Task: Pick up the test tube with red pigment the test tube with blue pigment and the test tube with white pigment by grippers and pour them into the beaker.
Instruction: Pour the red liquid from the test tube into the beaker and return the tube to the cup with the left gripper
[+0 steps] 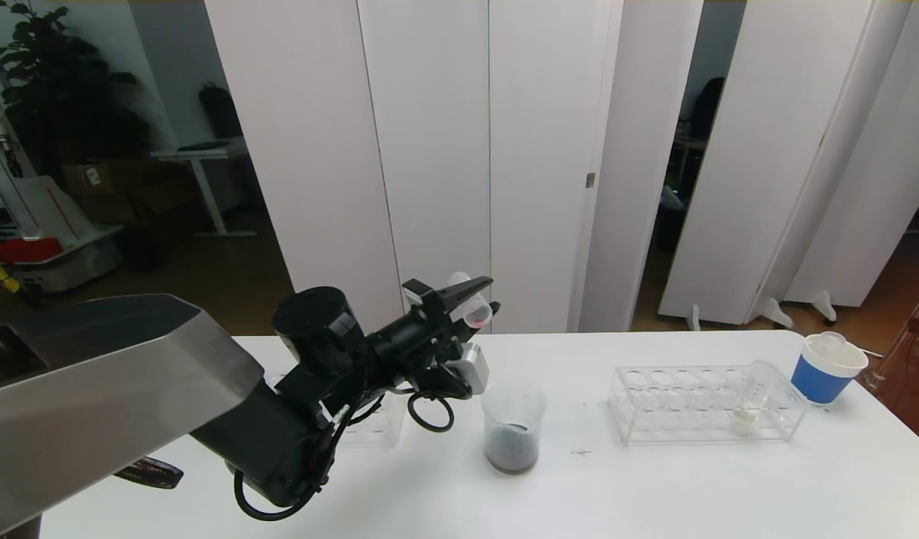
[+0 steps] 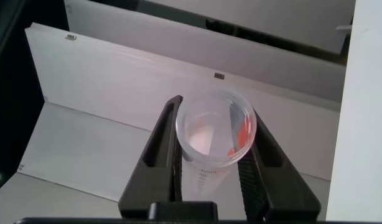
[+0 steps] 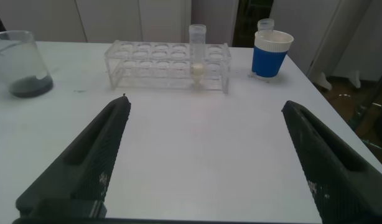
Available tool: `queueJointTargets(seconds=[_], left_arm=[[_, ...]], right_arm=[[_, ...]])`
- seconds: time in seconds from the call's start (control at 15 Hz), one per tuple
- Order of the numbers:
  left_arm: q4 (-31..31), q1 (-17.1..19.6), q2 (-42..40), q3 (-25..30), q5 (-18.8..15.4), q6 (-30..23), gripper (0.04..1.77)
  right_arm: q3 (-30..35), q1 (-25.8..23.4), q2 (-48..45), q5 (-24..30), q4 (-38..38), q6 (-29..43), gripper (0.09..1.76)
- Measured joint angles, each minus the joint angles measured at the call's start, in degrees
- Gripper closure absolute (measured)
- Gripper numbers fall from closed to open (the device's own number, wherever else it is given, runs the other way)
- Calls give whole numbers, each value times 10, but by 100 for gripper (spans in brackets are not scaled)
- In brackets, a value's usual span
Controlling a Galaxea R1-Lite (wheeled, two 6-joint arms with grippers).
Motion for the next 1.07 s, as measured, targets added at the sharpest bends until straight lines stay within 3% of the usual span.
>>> queueJointTargets(seconds=[0.2, 0.4, 0.6, 0.87, 1.07], left_arm=[[75, 5, -36, 11, 99, -17, 122], [144, -1, -75, 5, 203, -84, 122], [262, -7, -128, -8, 258, -193, 122], [445, -8, -212, -47, 325, -380, 122], [531, -5, -271, -64, 369, -479, 122]], right_arm=[[0, 0, 0, 0, 0, 0, 10], [0, 0, 0, 0, 0, 0, 10], [0, 0, 0, 0, 0, 0, 10], [0, 0, 0, 0, 0, 0, 10], [0, 0, 0, 0, 0, 0, 10]])
